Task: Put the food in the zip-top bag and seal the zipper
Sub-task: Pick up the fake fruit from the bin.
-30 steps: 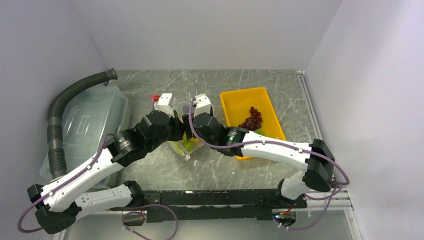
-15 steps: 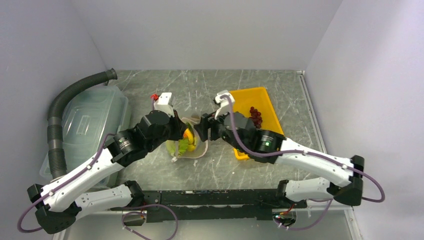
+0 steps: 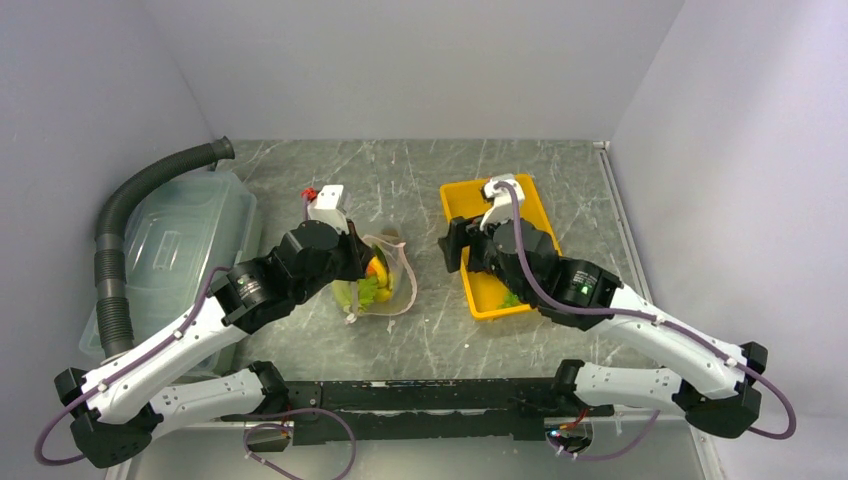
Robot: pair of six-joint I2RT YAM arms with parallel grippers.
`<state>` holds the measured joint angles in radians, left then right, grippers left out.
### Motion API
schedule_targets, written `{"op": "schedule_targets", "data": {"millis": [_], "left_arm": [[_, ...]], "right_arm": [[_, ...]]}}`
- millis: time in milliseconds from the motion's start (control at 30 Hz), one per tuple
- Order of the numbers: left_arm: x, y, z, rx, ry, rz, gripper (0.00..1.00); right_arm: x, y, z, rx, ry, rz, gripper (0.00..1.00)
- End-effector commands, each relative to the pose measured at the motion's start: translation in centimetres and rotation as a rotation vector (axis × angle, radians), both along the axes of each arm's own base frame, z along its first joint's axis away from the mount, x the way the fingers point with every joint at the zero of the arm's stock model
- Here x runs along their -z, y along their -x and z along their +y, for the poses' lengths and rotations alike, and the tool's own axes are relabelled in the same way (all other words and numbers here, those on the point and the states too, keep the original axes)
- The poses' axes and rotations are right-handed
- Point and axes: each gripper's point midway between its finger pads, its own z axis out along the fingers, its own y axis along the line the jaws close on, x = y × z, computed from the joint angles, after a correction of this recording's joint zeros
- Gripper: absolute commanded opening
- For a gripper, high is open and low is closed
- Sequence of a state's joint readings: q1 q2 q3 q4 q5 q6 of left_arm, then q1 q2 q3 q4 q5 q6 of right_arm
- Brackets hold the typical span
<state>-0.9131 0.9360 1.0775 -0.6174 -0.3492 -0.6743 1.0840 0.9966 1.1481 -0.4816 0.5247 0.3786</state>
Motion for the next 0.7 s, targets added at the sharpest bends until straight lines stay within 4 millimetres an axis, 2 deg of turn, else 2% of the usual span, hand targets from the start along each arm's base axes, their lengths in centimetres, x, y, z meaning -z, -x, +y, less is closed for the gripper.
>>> {"op": "schedule_targets", "data": {"millis": [0, 300, 500, 667], "left_arm": [[-2.2, -0.8, -0.2, -0.022, 0.050, -0.053, 0.00], [-2.2, -0.8, 0.2, -0.029, 0.037, -0.057, 0.00], [-2.0, -0.8, 0.4, -0.032, 0.031, -0.055, 0.00], [-1.9, -0.5, 0.7, -0.030, 0.032, -0.055, 0.00]], "right_arm": [[2.4, -2.4, -4.1, 0.149, 0.069, 0.067, 0.76], [7.7, -7.1, -9.0, 0.364, 0.120, 0.220, 0.82], [11.9, -10.0, -11.1, 0.506, 0.154, 0.332, 0.83], [15.2, -12.0, -12.0, 0.559, 0.155, 0.416, 0.85]]}}
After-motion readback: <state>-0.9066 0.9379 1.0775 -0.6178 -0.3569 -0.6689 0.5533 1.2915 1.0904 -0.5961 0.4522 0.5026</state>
